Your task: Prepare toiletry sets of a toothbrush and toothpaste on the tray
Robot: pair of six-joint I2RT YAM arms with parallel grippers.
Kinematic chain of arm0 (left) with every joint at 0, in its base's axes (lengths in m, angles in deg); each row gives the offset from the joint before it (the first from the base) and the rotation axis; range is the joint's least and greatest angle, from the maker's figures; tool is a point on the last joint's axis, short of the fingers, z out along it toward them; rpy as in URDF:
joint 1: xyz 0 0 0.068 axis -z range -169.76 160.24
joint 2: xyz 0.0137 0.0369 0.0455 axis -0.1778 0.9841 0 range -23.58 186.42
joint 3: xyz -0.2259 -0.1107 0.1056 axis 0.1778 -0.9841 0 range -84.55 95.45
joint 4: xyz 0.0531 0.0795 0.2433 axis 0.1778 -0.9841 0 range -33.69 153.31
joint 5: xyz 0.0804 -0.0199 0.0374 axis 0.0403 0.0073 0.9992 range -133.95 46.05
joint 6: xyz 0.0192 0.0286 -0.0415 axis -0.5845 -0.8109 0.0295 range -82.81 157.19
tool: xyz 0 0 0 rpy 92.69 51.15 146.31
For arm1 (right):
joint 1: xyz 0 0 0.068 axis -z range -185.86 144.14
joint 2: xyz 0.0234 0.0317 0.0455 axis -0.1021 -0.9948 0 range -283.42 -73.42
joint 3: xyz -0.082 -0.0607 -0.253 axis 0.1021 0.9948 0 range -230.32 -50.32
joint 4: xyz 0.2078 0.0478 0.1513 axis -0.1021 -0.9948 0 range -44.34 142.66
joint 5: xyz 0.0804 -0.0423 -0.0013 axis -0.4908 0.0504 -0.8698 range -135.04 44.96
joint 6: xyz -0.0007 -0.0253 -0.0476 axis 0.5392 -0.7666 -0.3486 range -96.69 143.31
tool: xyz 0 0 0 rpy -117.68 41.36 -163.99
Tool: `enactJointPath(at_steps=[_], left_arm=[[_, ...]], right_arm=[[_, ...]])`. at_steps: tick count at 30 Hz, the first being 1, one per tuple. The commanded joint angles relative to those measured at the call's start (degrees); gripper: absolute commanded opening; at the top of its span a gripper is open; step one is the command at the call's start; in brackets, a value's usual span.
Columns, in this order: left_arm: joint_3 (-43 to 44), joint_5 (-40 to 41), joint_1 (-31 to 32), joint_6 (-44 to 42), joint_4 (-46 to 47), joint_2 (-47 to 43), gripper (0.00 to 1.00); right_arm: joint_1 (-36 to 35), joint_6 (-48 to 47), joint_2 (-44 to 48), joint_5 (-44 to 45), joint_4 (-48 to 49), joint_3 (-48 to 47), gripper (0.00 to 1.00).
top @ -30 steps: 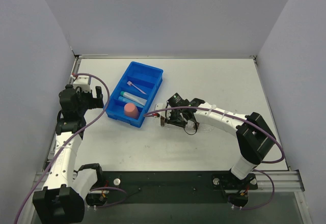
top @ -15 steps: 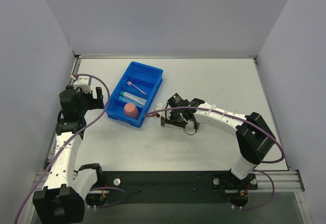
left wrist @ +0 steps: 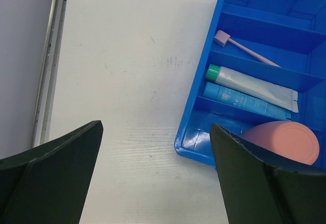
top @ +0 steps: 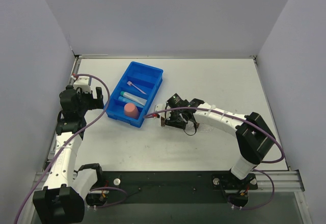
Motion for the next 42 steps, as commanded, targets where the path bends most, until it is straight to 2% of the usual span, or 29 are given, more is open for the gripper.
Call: enactJointPath(at_steps=[1, 8, 11, 12, 20, 24, 25, 28, 33, 37, 42], left_arm=[[0.54, 0.08, -0.29, -0.41, 0.98, -0.66, 0.97], [1.42, -1.32, -0.2, -1.02, 0.19, -0.13, 0.97], [3.26, -1.76, -0.2, -1.37, -2.09, 0.84, 0.97], [3.61, -1.76, -0.2, -1.46, -2.54, 1.1, 0.98], [8.53, -3.61, 2.0, -7.25, -10.62, 2.95, 0.98], [15.89, -4.4, 6.99, -10.77, -18.43, 5.75, 0.97], [16.97, -4.66, 10.4, -11.04, -21.32, 7.59, 0.97], [19.17, -8.26, 11.92, -9.56, -23.28, 9.88, 0.97], [24.44, -8.53, 15.44, -6.74, -28.8, 17.25, 0.97], [29.36, -6.86, 19.48, -5.86, -33.38, 21.93, 0.98], [33.67, -4.5, 23.96, -4.45, -39.01, 28.34, 0.96]], right_arm=[[-0.37, -0.1, 0.39, 1.34, -1.93, -1.53, 0.43], [-0.28, 0.43, 2.23, 1.43, -4.22, -3.55, 0.46], [-0.37, 0.69, 3.29, 1.34, -5.01, -4.16, 0.5], [-0.37, 0.69, 3.55, 1.34, -5.45, -4.25, 0.58], [-0.45, 0.52, 6.63, 0.64, -8.44, -6.35, 0.61], [-0.37, 1.3, 8.21, 0.37, -10.89, -8.55, 0.62], [-0.28, 1.48, 8.82, 0.37, -11.25, -8.99, 0.62], [0.77, 3.15, 9.26, -0.24, -13.01, -11.54, 0.62], [5.16, 7.09, 8.91, -3.31, -16.61, -16.02, 0.62], [9.03, 10.53, 8.56, -5.77, -18.81, -20.06, 0.61], [11.85, 11.59, 8.21, -7.01, -19.25, -20.25, 0.62]])
